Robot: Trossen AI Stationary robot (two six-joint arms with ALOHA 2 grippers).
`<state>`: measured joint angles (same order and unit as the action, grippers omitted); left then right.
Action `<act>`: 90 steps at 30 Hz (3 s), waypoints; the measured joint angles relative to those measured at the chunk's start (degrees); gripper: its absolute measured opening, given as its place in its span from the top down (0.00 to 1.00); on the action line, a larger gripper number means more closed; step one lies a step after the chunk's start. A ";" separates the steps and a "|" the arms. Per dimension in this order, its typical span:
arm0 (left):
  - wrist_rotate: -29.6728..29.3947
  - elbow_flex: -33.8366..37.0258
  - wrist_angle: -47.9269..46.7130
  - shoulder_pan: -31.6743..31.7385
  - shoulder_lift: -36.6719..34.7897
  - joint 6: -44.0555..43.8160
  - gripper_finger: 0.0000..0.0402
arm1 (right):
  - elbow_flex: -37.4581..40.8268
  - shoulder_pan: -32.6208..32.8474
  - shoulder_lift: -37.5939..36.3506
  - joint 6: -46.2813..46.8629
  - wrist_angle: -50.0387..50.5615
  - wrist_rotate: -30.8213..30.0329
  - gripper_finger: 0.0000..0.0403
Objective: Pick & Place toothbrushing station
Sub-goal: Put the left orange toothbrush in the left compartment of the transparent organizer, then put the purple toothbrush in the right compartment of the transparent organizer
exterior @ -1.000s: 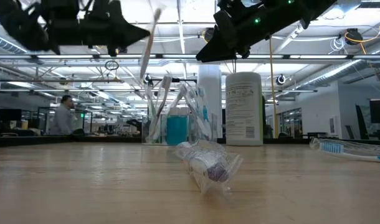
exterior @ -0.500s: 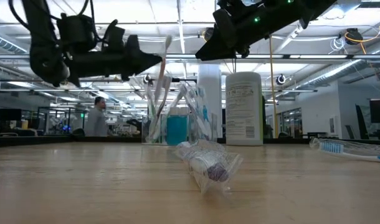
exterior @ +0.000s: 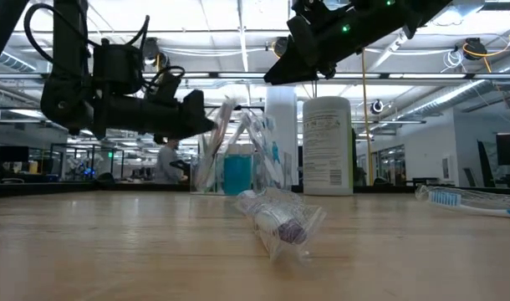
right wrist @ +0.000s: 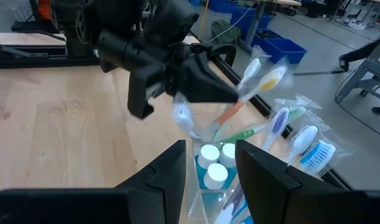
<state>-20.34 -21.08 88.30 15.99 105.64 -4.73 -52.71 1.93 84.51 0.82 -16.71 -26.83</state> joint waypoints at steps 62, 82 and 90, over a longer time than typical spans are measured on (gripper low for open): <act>-0.87 0.02 -41.92 -19.76 -34.94 -0.43 0.62 | 3.60 15.89 11.20 19.08 -16.07 18.04 0.48; -0.72 0.00 -45.74 -23.91 -34.90 1.77 0.62 | -13.73 19.87 25.91 39.35 12.23 10.33 0.48; -0.72 0.00 -46.69 -23.91 -34.90 1.39 0.62 | -12.74 20.63 31.08 44.43 6.90 4.56 0.48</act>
<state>-21.06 -21.08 41.61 -7.92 70.74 -3.33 -65.45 22.57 115.59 45.25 -9.81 -22.27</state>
